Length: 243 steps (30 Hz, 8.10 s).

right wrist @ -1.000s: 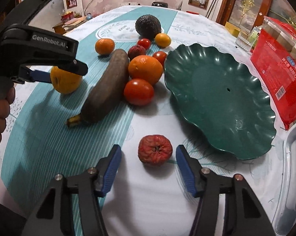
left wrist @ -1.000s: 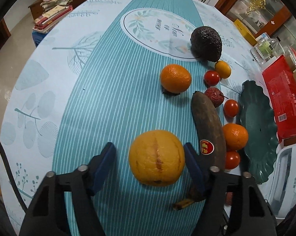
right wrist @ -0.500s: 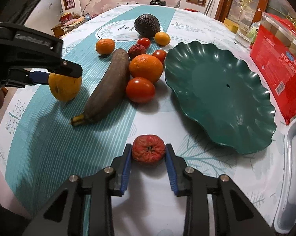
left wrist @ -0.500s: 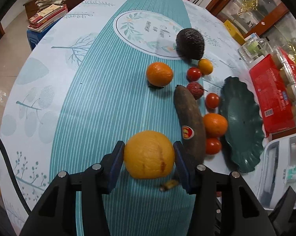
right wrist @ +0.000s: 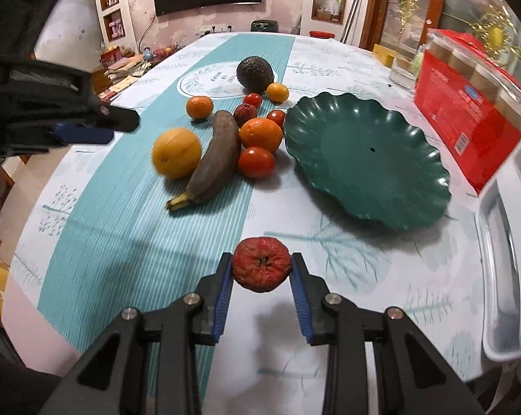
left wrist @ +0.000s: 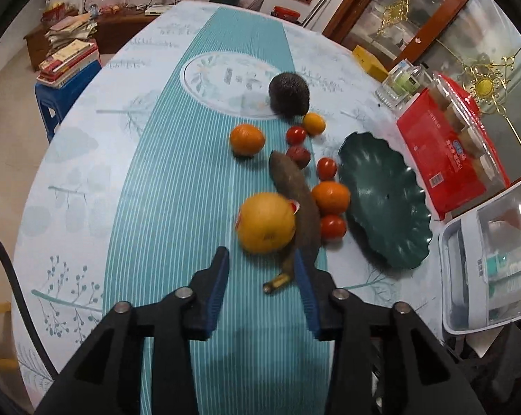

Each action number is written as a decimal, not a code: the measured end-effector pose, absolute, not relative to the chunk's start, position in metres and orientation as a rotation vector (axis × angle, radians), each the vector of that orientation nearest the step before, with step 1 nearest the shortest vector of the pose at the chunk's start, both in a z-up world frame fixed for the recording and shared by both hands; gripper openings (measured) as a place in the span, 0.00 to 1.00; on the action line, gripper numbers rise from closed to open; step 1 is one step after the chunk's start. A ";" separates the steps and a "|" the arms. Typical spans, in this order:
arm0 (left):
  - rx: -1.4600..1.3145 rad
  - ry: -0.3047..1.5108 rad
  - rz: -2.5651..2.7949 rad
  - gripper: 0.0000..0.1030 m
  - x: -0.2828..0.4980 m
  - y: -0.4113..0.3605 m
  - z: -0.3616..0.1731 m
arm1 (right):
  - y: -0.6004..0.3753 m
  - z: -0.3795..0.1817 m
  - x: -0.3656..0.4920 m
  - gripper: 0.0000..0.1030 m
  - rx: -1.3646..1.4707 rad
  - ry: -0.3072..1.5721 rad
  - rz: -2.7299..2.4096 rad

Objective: Organize fruits
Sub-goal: 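Grasp the red lychee with the right tool while the left tool grasps the yellow grapefruit, then carry lychee and grapefruit onto the green plate and open both tools, then grasp a mandarin with the left tool while the right tool grasps the brown banana, then carry mandarin and banana onto the green plate and open both tools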

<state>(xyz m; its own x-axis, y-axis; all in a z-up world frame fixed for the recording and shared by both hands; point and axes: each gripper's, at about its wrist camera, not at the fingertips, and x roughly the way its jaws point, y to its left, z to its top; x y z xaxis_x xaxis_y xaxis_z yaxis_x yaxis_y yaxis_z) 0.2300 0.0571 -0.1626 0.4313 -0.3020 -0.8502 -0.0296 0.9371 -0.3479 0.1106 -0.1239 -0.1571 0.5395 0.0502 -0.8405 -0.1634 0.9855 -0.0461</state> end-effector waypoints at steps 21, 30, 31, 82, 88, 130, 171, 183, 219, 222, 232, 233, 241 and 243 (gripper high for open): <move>-0.341 1.087 -0.123 0.71 0.274 0.042 -0.212 | -0.158 -0.157 0.063 0.32 -0.074 1.020 -0.034; -0.455 1.128 -0.105 0.71 0.281 0.040 -0.231 | -0.176 -0.161 0.081 0.32 -0.094 1.051 0.019; -0.459 1.129 -0.104 0.69 0.282 0.039 -0.232 | -0.179 -0.161 0.084 0.32 -0.099 1.052 0.027; -0.350 1.100 -0.149 0.49 0.301 -0.123 -0.184 | -0.283 -0.173 0.222 0.32 -0.018 0.976 0.202; -0.292 1.160 -0.182 0.49 0.306 -0.146 -0.201 | -0.283 -0.178 0.224 0.32 -0.011 0.970 0.194; -0.302 1.042 -0.037 0.64 0.160 0.013 -0.128 | -0.233 -0.123 0.126 0.57 0.205 0.996 0.057; 0.072 1.223 -0.178 0.77 0.333 0.077 -0.160 | -0.095 -0.172 0.200 0.57 0.255 1.137 0.157; 0.005 1.210 -0.233 0.77 0.388 0.052 -0.196 | -0.082 -0.193 0.221 0.57 0.176 1.113 0.199; -0.098 1.189 -0.288 0.37 0.394 0.044 -0.225 | -0.057 -0.202 0.230 0.35 -0.040 0.961 0.098; -0.105 1.177 -0.288 0.37 0.386 0.050 -0.219 | -0.058 -0.199 0.227 0.34 -0.023 0.965 0.092; -0.113 1.142 -0.310 0.37 0.337 0.067 -0.193 | -0.048 -0.181 0.187 0.34 -0.013 0.958 0.088; -0.112 1.138 -0.313 0.37 0.331 0.068 -0.191 | -0.048 -0.178 0.180 0.34 -0.003 0.953 0.092; -0.121 1.115 -0.315 0.37 0.288 0.071 -0.163 | -0.057 -0.157 0.150 0.34 0.004 0.956 0.106; -0.135 1.108 -0.316 0.37 0.276 0.072 -0.153 | -0.062 -0.150 0.143 0.34 0.008 0.953 0.109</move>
<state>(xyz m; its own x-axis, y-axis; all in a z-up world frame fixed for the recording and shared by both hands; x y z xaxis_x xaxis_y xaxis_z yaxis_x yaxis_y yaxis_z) 0.2762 0.0719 -0.1533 0.4074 -0.3168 -0.8565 0.1834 0.9472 -0.2631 0.1427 -0.0624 -0.1499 0.5746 0.0967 -0.8127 -0.0893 0.9945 0.0553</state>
